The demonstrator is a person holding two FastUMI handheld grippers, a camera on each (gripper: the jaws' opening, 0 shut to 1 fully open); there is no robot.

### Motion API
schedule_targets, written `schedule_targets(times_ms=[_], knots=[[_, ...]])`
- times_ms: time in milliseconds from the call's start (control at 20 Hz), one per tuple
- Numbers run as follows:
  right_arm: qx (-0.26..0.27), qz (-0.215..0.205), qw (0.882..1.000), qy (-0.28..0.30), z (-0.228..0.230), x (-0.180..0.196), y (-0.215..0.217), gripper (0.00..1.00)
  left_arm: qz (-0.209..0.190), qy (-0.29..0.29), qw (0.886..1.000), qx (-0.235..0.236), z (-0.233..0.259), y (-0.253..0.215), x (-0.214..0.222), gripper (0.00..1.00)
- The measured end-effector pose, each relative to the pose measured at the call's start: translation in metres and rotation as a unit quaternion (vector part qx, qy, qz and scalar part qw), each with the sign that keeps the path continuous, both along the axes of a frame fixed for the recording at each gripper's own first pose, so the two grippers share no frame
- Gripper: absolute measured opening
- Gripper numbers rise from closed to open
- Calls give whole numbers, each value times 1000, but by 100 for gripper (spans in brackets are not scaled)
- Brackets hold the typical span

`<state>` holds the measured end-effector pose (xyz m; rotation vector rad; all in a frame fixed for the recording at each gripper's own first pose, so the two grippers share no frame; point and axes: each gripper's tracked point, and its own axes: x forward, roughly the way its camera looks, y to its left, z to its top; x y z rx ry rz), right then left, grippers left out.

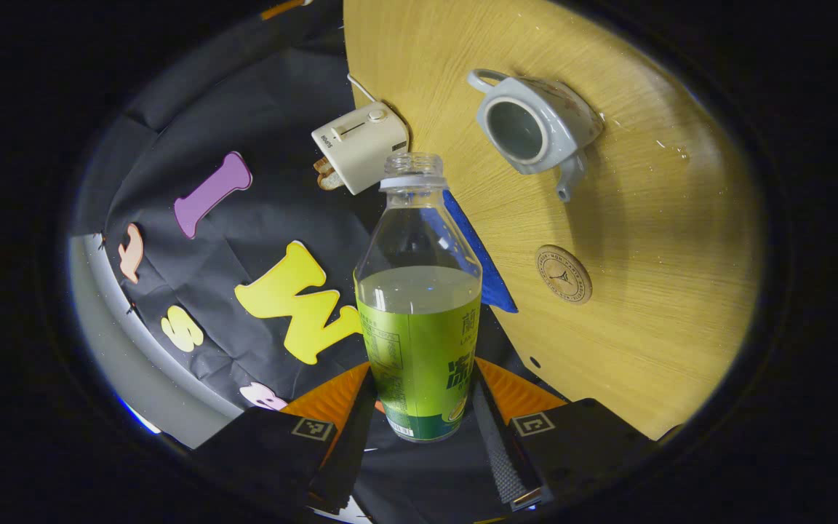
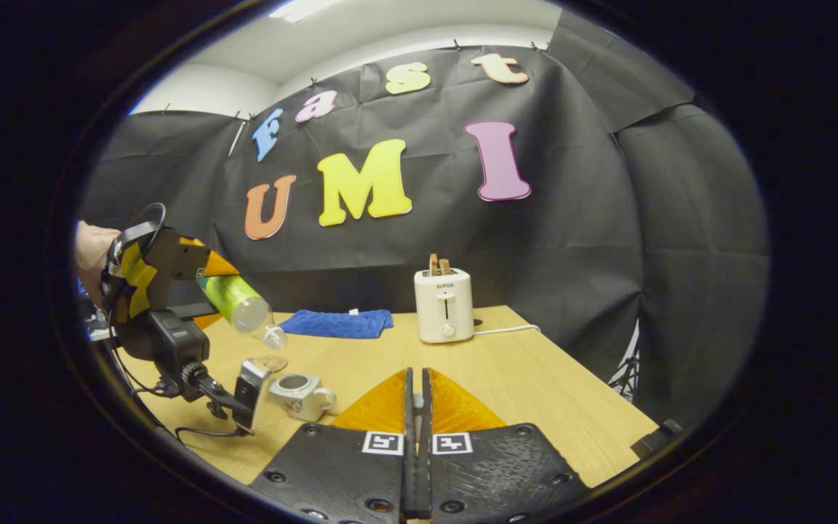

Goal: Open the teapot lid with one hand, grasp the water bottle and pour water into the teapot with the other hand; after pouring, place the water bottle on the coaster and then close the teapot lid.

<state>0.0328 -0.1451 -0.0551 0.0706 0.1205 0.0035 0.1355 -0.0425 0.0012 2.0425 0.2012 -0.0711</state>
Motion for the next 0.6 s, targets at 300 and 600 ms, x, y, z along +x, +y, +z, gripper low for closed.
schedule_targets(times_ms=[300,600], knots=[[-7,1,1000,-5,11,-3,12,0,-18,-32,985,-167,8,15,-13,74],[-18,8,1000,-11,25,-6,28,0,19,-32,889,-457,-10,46,-29,74]])
